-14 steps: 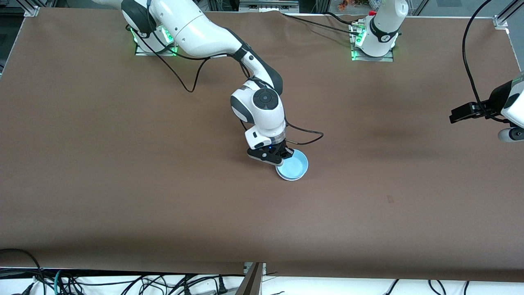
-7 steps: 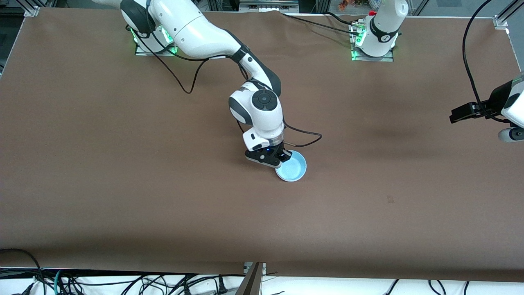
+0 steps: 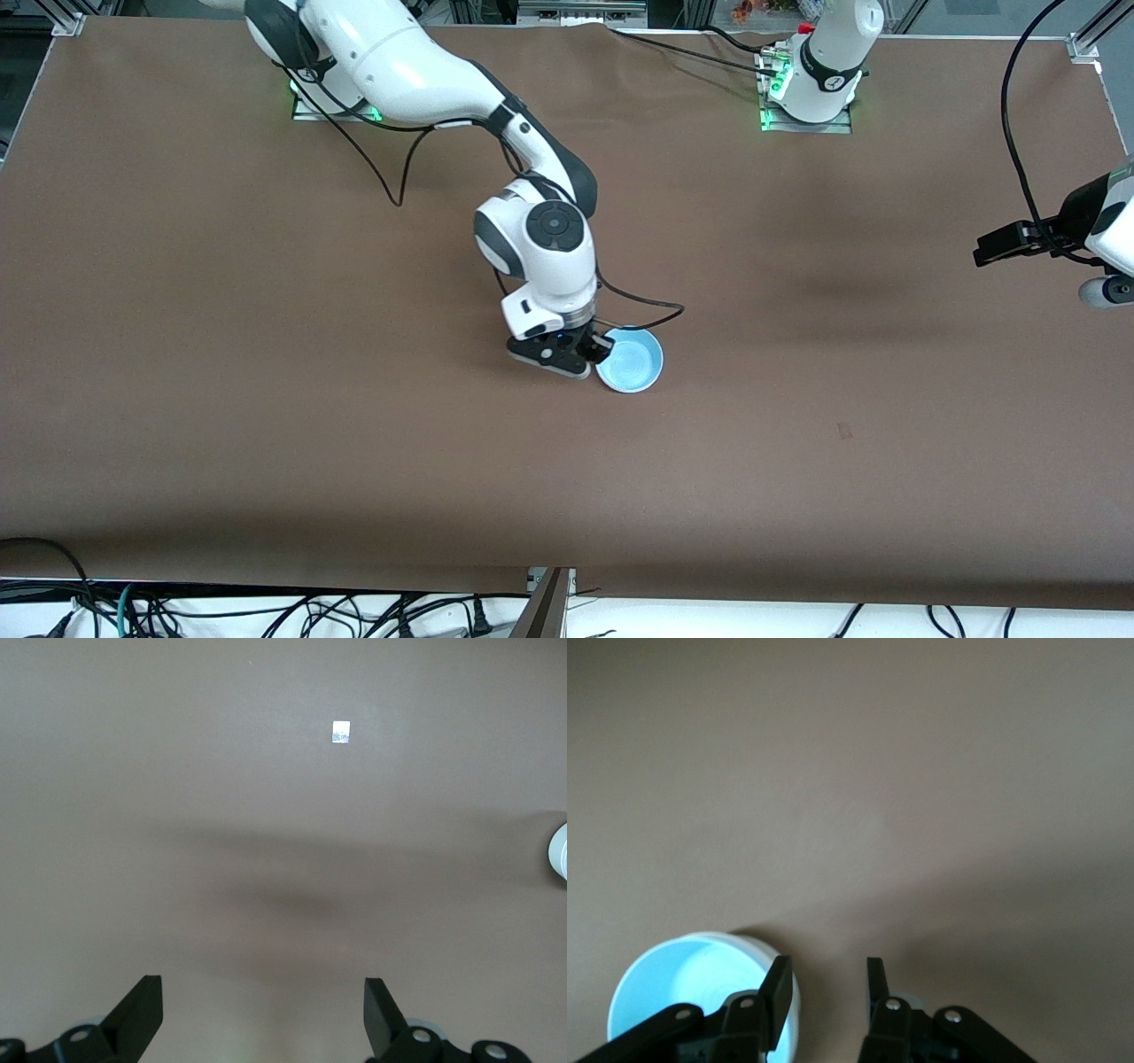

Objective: Stack pink and blue bowls on white bowl

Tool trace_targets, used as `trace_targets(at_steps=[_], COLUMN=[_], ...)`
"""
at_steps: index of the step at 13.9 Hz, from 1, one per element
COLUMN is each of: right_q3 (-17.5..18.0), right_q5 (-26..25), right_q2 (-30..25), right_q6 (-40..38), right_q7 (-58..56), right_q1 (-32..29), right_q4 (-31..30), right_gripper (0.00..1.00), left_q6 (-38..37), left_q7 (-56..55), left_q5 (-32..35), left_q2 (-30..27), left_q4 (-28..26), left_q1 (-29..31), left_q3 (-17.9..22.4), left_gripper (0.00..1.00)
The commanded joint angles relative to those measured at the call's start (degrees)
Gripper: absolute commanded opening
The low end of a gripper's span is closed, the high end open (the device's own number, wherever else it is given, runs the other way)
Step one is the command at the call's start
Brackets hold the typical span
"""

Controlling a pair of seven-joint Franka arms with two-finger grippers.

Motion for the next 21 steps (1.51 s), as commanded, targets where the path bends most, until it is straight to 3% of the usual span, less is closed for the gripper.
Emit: trace_targets(at_steps=[1, 4, 8, 12, 17, 19, 21], right_q3=[1.20, 1.20, 0.41, -3.01, -12.15, -14.70, -15.85], right_q5=[4.60, 7.77, 7.87, 7.78, 8.22, 8.48, 8.57], right_q2=[-8.30, -16.47, -24.83, -30.63, -33.80, -37.31, -42.66], right_q6=[-10.05, -21.56, -37.91, -46.63, -51.92, -49.31, -43.09], right_q7=[-8.81, -18.47, -36.57, -43.37, -52.08, -52.52, -54.10], right_q1=[-4.28, -10.42, -18.08, -22.13, -22.05, -22.13, -22.05], right_q4=[-1.27, -1.27, -1.27, -1.53, -3.71, -10.02, -20.11], right_gripper=[0.41, 0.41, 0.42, 0.56, 0.63, 0.63, 0.63], left_q6=[-1.40, -1.40, -1.40, -1.40, -1.40, -1.40, -1.40], left_q7=[1.25, 1.25, 1.25, 1.25, 1.25, 1.25, 1.25], left_q5=[-0.87, -0.87, -0.87, -0.87, -0.87, -0.87, -0.87], left_q2=[0.69, 0.69, 0.69, 0.69, 0.69, 0.69, 0.69], left_q4=[1.83, 1.83, 1.83, 1.74, 1.83, 1.83, 1.83], left_q1=[0.30, 0.30, 0.30, 0.30, 0.39, 0.39, 0.39], left_q3=[0.04, 0.04, 0.04, 0.04, 0.04, 0.04, 0.04], left_gripper=[1.00, 1.00, 1.00, 1.00, 1.00, 1.00, 1.00])
